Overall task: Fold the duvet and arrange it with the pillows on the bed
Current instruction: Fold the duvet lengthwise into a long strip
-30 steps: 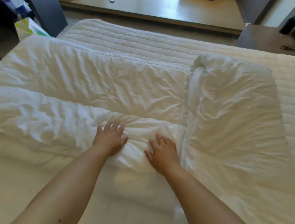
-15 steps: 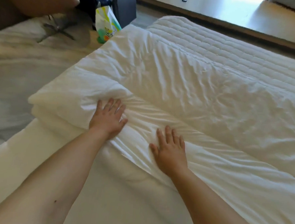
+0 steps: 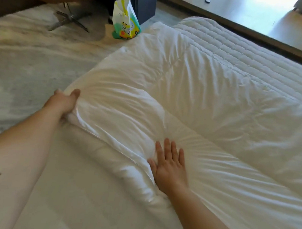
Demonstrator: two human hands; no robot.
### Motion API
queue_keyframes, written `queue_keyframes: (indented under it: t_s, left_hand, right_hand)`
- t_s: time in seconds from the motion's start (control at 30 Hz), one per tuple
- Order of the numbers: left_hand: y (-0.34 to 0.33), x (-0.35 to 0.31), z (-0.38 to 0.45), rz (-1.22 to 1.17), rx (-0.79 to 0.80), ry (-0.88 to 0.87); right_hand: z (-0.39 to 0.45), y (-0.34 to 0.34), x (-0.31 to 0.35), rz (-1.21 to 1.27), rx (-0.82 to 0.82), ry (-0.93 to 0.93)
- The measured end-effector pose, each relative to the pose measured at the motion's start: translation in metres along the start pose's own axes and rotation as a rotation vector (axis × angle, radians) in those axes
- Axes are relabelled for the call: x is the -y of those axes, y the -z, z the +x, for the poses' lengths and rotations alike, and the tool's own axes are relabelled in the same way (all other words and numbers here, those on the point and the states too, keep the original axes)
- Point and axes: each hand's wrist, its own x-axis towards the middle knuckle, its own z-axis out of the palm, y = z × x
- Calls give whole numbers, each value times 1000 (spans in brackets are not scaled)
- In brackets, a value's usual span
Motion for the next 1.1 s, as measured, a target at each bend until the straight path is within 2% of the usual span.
queue_keyframes:
  t_s: [0.1, 0.33, 0.4, 0.53, 0.73, 0.8, 0.9, 0.97, 1.03, 1.1]
  left_hand:
    - [8, 14, 9, -259, 152, 67]
    - [35, 7, 13, -173, 655, 47]
    - [36, -1, 9, -183, 703, 36]
    - [31, -2, 7, -331, 655, -47]
    - [30, -14, -9, -473, 747, -16]
    - [38, -27, -19, -498, 772, -131]
    - [56, -62, -47, -548, 717, -408]
    - [61, -93, -80, -614, 698, -555]
    - [59, -127, -119, -653, 694, -664]
    - [49, -156, -166, -604, 719, -791]
  right_hand:
    - [2, -7, -1, -9, -30, -25]
    - [7, -25, -7, -51, -44, -36]
    - [9, -28, -8, -61, -45, -32]
    - [11, -30, -10, -67, -24, -47]
    - [12, -30, -13, -78, 50, -62]
    - [12, -30, -12, -57, 50, -64]
    - [9, -22, -14, -61, 114, -37]
    - [12, -13, -19, 23, 162, -13]
    - [13, 14, -24, 278, 246, -28]
    - [12, 43, -35, 784, 291, -147]
